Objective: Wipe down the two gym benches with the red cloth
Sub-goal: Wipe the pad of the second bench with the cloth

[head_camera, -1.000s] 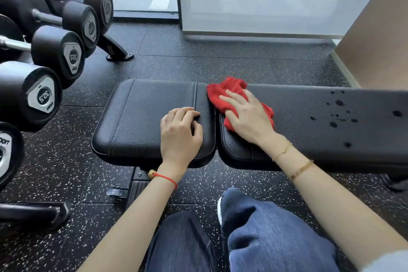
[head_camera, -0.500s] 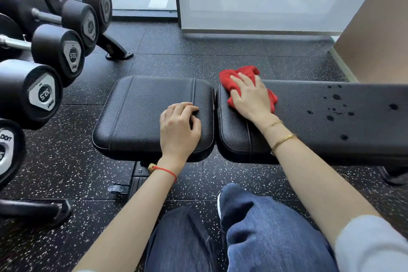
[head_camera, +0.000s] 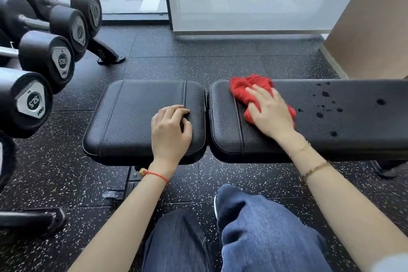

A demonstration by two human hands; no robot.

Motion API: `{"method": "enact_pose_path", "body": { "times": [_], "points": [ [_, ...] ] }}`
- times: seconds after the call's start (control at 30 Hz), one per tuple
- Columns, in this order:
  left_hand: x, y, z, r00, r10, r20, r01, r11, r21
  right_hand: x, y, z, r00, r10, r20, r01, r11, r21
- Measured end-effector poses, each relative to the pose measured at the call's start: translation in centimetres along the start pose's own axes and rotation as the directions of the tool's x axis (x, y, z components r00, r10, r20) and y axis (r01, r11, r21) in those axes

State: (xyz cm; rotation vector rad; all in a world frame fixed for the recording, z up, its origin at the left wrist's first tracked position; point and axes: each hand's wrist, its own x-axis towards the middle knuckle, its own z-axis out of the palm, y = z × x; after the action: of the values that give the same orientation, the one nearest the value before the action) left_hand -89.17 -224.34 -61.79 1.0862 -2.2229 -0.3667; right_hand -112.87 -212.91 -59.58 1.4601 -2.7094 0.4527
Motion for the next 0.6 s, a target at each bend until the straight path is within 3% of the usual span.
{"method": "enact_pose_path", "body": {
  "times": [0.07,0.13,0.27,0.4,0.47,0.6],
  "points": [
    [0.0,0.1,0.0,1.0,-0.004,-0.002,0.004,1.0,0.004,2.2,0.1,-0.1,0.996,0.091,-0.007,-0.091,0.996,-0.002],
    [0.0,0.2,0.0,1.0,-0.008,-0.002,0.008,1.0,0.004,3.3,-1.3,0.2,0.997,0.075,0.011,-0.075,0.997,-0.005],
    [0.0,0.1,0.1,1.0,-0.004,0.001,0.004,1.0,0.009,0.5,-4.3,0.7,0.989,-0.125,0.075,0.122,0.992,0.041],
    [0.1,-0.1,0.1,1.0,0.011,-0.004,-0.011,1.0,0.006,-3.4,-2.6,-0.1,0.961,-0.265,0.081,0.26,0.963,0.066],
    [0.1,-0.2,0.2,1.0,0.013,-0.008,-0.013,1.0,0.006,-3.1,-0.6,-0.4,0.974,-0.219,0.061,0.215,0.975,0.063],
    [0.2,0.0,0.2,1.0,0.016,-0.003,-0.016,1.0,0.009,1.2,2.7,-0.8,0.998,0.056,-0.016,-0.056,0.998,0.023]
  ]
}}
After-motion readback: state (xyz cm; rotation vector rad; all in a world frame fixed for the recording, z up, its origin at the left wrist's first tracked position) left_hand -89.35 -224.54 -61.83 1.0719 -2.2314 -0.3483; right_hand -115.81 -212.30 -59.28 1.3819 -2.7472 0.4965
